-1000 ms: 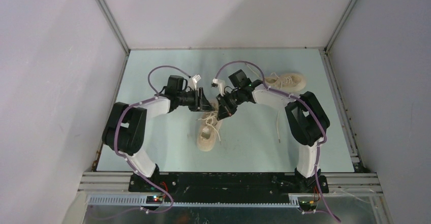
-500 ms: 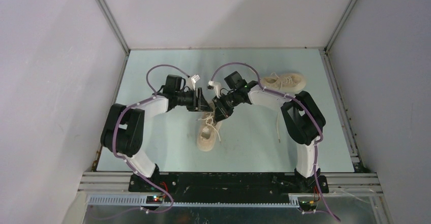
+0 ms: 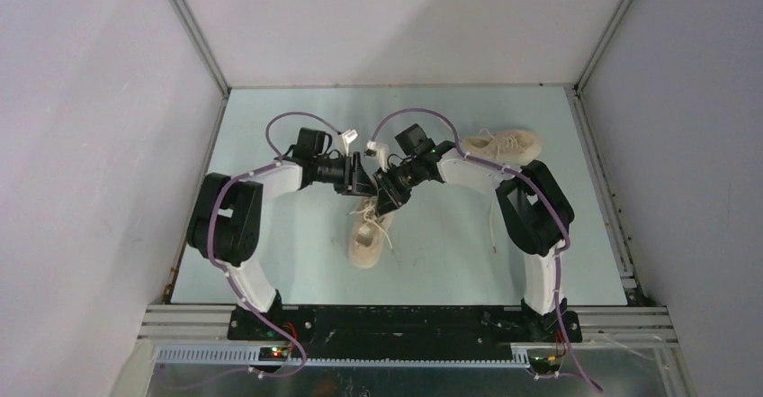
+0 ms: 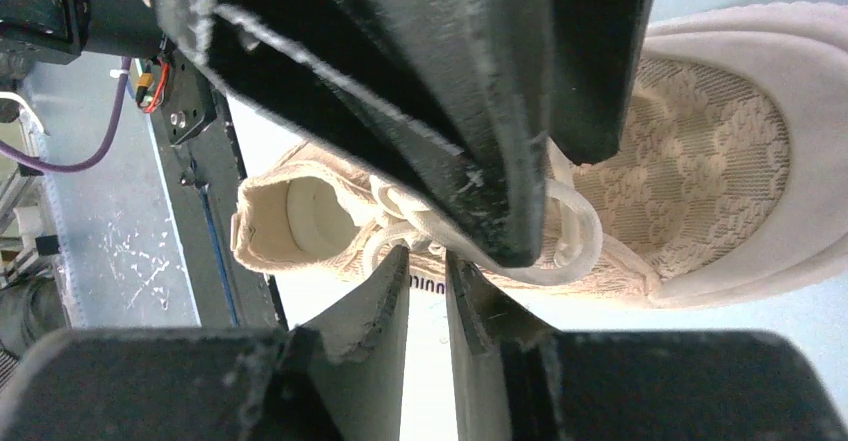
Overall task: Tie the shoes
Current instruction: Cross the shoelace with the shoelace.
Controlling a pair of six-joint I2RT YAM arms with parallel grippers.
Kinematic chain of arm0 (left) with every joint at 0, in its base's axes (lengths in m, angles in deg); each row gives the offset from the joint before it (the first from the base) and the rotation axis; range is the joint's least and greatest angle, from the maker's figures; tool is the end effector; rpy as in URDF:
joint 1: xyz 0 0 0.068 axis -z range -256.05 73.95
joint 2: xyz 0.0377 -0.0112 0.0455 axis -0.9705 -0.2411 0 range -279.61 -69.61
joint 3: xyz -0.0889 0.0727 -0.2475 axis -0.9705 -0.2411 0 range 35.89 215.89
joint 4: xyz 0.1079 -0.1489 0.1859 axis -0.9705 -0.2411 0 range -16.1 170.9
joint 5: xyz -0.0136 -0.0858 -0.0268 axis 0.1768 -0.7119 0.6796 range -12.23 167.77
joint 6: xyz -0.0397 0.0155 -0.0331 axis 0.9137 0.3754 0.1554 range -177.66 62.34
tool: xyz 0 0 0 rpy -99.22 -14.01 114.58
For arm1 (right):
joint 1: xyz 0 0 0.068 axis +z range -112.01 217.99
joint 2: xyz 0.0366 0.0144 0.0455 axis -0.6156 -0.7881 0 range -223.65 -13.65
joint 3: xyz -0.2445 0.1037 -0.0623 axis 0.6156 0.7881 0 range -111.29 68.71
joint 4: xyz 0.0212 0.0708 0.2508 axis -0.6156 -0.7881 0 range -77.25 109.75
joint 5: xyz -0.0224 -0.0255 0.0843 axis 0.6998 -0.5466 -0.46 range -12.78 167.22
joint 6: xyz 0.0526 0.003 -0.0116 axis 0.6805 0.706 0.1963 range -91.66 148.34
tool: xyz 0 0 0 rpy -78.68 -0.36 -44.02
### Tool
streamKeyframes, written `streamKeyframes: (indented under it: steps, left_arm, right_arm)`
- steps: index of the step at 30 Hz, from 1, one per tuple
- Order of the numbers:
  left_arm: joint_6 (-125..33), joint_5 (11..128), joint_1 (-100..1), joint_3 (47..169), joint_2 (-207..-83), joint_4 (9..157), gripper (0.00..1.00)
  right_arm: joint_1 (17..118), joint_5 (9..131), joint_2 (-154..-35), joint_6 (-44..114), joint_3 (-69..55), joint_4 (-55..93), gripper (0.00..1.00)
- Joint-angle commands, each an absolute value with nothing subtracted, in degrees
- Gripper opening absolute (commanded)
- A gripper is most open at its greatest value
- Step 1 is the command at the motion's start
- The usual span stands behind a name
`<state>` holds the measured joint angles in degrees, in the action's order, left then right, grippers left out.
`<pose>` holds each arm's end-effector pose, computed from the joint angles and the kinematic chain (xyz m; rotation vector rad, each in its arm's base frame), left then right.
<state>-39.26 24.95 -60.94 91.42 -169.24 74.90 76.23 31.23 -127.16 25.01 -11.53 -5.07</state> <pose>0.3238 -0.1167 0.1730 0.3619 2.4008 -1.3861 0.3103 0.2771 0.1875 -1.2052 2.2950 1.2627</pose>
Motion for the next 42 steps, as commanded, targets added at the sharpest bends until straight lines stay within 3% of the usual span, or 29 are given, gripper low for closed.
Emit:
streamKeyframes:
  steps: [1,11,21,29,31,32,33,37,42]
  left_arm:
    - [-41.12,22.83,-60.08,94.77,-170.72,72.02,0.42]
    - [-43.48,20.61,-60.32,94.10,-169.16,71.39,0.02]
    - [-38.34,19.78,-62.88,84.27,-161.95,87.98,0.00]
    - [-37.16,20.83,-63.07,83.75,-162.06,88.43,0.00]
    - [-37.37,21.65,-63.12,84.76,-162.47,86.12,0.13]
    - [-37.76,23.11,-63.13,85.33,-162.58,84.52,0.30]
    - [-38.84,23.59,-63.39,86.06,-162.35,82.23,0.41]
    - [-45.33,21.97,-65.29,87.56,-160.26,73.42,0.50]
    - [-53.83,21.11,-65.79,87.48,-158.41,64.99,0.53]
  right_arm:
    - [75.02,28.79,-125.36,23.67,-13.62,-6.54,0.23]
    - [71.17,28.84,-124.19,22.28,-13.47,-7.36,0.25]
    - [72.06,27.78,-128.33,22.78,-16.34,-6.47,0.23]
    - [74.98,29.89,-131.48,22.13,-19.69,-8.40,0.22]
    - [75.45,30.34,-131.55,21.86,-19.89,-8.86,0.22]
    - [75.57,30.36,-131.48,21.89,-19.71,-8.88,0.22]
    - [75.59,30.26,-131.17,21.92,-19.62,-9.05,0.22]
    - [75.20,30.13,-128.87,21.48,-17.77,-9.39,0.22]
    - [74.27,30.05,-127.26,21.53,-15.73,-8.77,0.22]
